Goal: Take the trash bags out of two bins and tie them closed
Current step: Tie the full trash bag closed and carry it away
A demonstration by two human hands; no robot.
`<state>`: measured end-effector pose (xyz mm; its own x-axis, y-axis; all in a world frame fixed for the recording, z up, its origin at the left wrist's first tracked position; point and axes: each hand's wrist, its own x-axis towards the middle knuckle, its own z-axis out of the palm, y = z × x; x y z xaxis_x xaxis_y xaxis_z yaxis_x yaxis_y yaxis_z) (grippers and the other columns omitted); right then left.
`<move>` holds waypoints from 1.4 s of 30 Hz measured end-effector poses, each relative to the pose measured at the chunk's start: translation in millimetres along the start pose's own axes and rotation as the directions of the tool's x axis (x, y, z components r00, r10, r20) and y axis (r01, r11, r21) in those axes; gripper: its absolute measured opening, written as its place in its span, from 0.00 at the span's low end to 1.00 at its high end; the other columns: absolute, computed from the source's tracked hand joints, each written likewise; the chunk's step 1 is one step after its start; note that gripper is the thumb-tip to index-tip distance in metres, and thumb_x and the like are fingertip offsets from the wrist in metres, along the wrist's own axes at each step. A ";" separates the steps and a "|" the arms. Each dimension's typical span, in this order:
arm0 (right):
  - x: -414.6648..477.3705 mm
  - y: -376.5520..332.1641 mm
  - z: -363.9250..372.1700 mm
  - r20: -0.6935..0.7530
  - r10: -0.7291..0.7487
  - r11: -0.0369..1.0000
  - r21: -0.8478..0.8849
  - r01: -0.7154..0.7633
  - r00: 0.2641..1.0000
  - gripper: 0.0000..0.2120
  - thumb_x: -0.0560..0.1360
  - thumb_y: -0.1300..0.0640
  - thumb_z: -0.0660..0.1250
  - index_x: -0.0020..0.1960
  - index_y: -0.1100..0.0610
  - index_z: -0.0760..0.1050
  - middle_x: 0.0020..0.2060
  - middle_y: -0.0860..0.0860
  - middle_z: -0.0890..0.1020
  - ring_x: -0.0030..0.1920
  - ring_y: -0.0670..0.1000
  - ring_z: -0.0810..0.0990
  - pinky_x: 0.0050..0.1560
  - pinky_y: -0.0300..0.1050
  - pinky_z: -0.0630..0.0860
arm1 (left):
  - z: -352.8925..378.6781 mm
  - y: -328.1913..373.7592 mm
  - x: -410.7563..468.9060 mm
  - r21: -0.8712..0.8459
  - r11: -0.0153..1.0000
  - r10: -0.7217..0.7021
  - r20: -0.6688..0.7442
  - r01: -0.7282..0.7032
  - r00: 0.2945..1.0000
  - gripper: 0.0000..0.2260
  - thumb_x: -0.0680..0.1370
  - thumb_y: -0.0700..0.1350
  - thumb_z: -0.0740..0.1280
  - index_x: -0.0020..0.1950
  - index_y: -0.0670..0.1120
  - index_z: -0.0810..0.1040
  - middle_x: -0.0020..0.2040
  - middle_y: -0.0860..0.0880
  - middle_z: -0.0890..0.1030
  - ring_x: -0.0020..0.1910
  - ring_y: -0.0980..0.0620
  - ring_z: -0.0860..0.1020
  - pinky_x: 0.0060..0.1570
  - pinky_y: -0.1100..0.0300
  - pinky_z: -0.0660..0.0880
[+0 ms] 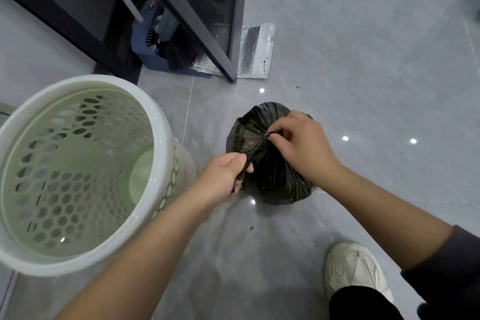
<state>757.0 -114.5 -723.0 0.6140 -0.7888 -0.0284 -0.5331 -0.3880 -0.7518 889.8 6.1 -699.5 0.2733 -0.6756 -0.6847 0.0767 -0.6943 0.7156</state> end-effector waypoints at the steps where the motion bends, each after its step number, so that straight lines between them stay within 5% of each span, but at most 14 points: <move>1: 2.4 -0.8 -1.3 0.019 0.063 0.998 0.025 -0.064 0.998 0.03 0.72 0.58 0.69 0.43 0.51 0.81 0.33 0.45 0.76 0.35 0.43 0.74 0.38 0.34 0.68 | 2.1 -6.9 2.9 0.126 0.988 0.097 -0.054 -0.090 0.994 0.15 0.82 0.45 0.56 0.37 0.47 0.74 0.24 0.54 0.67 0.20 0.59 0.64 0.24 0.64 0.59; 4: 9.5 -5.0 -3.2 0.073 0.215 0.967 0.126 -0.223 0.974 0.04 0.71 0.58 0.70 0.40 0.51 0.81 0.28 0.43 0.79 0.31 0.41 0.77 0.37 0.31 0.70 | 10.8 -18.7 7.8 0.386 0.885 0.315 -0.086 -0.260 0.945 0.13 0.81 0.43 0.58 0.37 0.51 0.72 0.31 0.56 0.74 0.31 0.61 0.71 0.34 0.60 0.66; 8: 10.0 -11.9 -4.1 0.201 0.394 0.838 0.323 -0.441 0.897 0.04 0.73 0.62 0.67 0.42 0.56 0.81 0.32 0.50 0.85 0.22 0.44 0.77 0.27 0.33 0.71 | 27.5 -27.7 7.1 0.743 0.607 0.436 -0.015 -0.282 0.900 0.09 0.81 0.46 0.57 0.42 0.47 0.66 0.39 0.49 0.76 0.39 0.44 0.75 0.36 0.53 0.69; 10: 8.9 -16.1 -2.8 0.348 0.485 0.673 0.438 -0.596 0.802 0.03 0.76 0.62 0.65 0.44 0.58 0.78 0.37 0.53 0.86 0.23 0.44 0.78 0.21 0.33 0.68 | 33.2 -30.3 5.3 0.889 0.366 0.540 0.040 -0.277 0.841 0.06 0.79 0.45 0.61 0.43 0.46 0.69 0.38 0.48 0.76 0.33 0.41 0.77 0.28 0.55 0.64; 13: 9.1 -21.3 -2.4 0.533 0.545 0.376 0.534 -0.757 0.647 0.05 0.79 0.63 0.61 0.45 0.58 0.72 0.34 0.55 0.85 0.26 0.45 0.81 0.22 0.35 0.74 | 32.9 -32.0 8.4 0.947 0.180 0.595 0.110 -0.265 0.796 0.11 0.64 0.41 0.76 0.38 0.46 0.75 0.31 0.50 0.76 0.20 0.46 0.74 0.21 0.62 0.55; 15: 9.5 -22.9 -5.2 0.548 0.530 0.404 0.507 -0.761 0.647 0.05 0.79 0.64 0.60 0.45 0.59 0.71 0.33 0.56 0.83 0.26 0.47 0.81 0.26 0.38 0.78 | 31.6 -35.4 10.5 0.945 0.135 0.626 0.151 -0.297 0.765 0.09 0.65 0.43 0.75 0.38 0.47 0.76 0.31 0.51 0.76 0.21 0.48 0.75 0.21 0.62 0.55; 19: 6.0 -19.7 -15.0 0.405 0.371 0.841 0.234 -0.487 0.836 0.05 0.77 0.65 0.60 0.44 0.60 0.73 0.31 0.54 0.81 0.27 0.49 0.81 0.30 0.42 0.80 | 25.6 -36.6 0.7 0.913 0.273 0.630 0.069 -0.304 0.774 0.17 0.78 0.57 0.54 0.37 0.49 0.72 0.34 0.51 0.75 0.30 0.48 0.76 0.27 0.61 0.59; 22: 4.2 -11.6 -19.4 0.303 0.145 0.989 -0.084 -0.126 0.942 0.07 0.75 0.64 0.61 0.44 0.56 0.76 0.33 0.49 0.81 0.33 0.49 0.80 0.39 0.44 0.78 | 13.4 -34.7 -2.8 0.876 0.402 0.629 -0.054 -0.265 0.775 0.15 0.79 0.55 0.53 0.36 0.49 0.67 0.33 0.51 0.73 0.32 0.47 0.74 0.30 0.59 0.62; 27: 0.8 4.4 -24.5 0.308 -0.147 0.925 -0.293 0.240 0.940 0.07 0.75 0.62 0.64 0.47 0.55 0.81 0.44 0.51 0.79 0.43 0.54 0.78 0.43 0.45 0.73 | -0.4 -23.3 8.3 0.669 0.693 0.544 -0.240 -0.270 0.804 0.11 0.80 0.45 0.58 0.39 0.45 0.72 0.34 0.51 0.74 0.35 0.52 0.72 0.32 0.63 0.65; 31: -7.0 15.5 -30.3 0.309 -0.339 0.850 -0.305 0.430 0.889 0.06 0.73 0.63 0.67 0.46 0.57 0.82 0.43 0.53 0.79 0.36 0.56 0.80 0.35 0.45 0.76 | -2.1 -8.2 22.4 0.410 0.867 0.418 -0.292 -0.282 0.860 0.08 0.79 0.43 0.61 0.42 0.48 0.77 0.36 0.53 0.78 0.39 0.54 0.77 0.38 0.71 0.70; 37: -14.4 27.3 -36.7 0.356 -0.514 0.759 -0.235 0.607 0.781 0.04 0.74 0.63 0.68 0.46 0.59 0.81 0.46 0.53 0.79 0.39 0.51 0.78 0.37 0.37 0.68 | 6.9 14.8 46.6 0.114 0.956 0.285 -0.130 -0.272 0.950 0.05 0.79 0.41 0.62 0.50 0.49 0.76 0.39 0.51 0.81 0.35 0.54 0.77 0.34 0.61 0.71; 42: -15.7 26.6 -38.7 0.411 -0.546 0.745 -0.160 0.647 0.730 0.09 0.77 0.59 0.62 0.47 0.59 0.81 0.48 0.53 0.79 0.43 0.51 0.78 0.44 0.33 0.67 | 14.4 33.4 58.0 -0.133 0.990 0.057 0.137 -0.038 0.989 0.17 0.79 0.50 0.65 0.65 0.48 0.68 0.50 0.47 0.79 0.34 0.51 0.77 0.32 0.61 0.70</move>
<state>710.6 -130.9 -717.1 0.9785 -0.1682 0.1194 -0.0927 -0.8758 -0.4736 894.4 -59.8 -717.3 0.1435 -0.7414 -0.6555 0.1933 -0.6286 0.7533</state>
